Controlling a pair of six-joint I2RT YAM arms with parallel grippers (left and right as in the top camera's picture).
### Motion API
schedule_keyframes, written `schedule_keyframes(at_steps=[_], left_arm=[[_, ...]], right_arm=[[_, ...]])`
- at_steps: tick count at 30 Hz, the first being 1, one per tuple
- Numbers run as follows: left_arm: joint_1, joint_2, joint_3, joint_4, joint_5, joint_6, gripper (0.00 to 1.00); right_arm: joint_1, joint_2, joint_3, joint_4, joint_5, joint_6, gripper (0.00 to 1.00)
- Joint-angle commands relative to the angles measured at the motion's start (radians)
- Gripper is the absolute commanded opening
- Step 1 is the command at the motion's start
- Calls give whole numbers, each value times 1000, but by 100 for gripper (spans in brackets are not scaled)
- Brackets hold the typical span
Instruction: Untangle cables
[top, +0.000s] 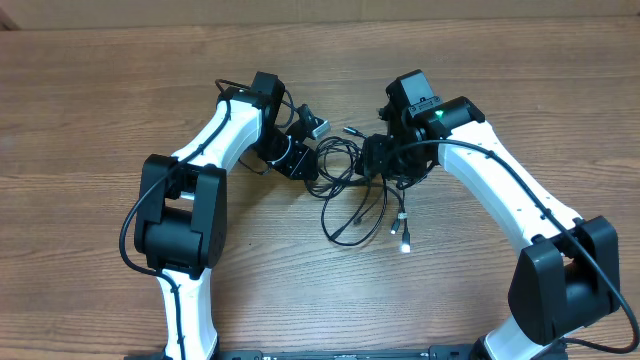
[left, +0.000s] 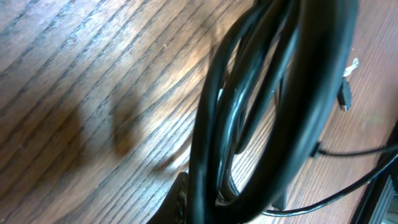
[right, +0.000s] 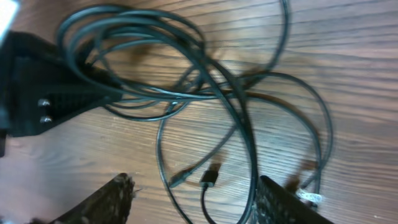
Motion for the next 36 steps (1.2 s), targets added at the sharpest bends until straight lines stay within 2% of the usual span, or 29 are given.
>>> schedule_keyframes(at_steps=[1,5,10,15,19,22,30,36], left_arm=[[1,8,17,-2,63,24,4],[1,8,18,-2,73,23,4],[1,8,18,-2,73,23,4],[0,8,18,2,106,23,4],[1,8,18,0,137,24,4],[0,8,18,-4,137,24,4],[1,8,18,-8,164,29,4],[1,8,21,-53,196,109,4]], right_arm=[[2,-10,-4,40,-133,-48,65],[2,-6,-48,110,-233,-127,76],[1,-5,-84,183,-241,-140,82],[8,-1,-106,246,-241,-140,82],[16,2,-165,341,-178,-135,74],[14,7,-211,375,-86,-132,74],[13,9,-334,519,-32,-129,75],[13,9,-359,551,114,8,75]])
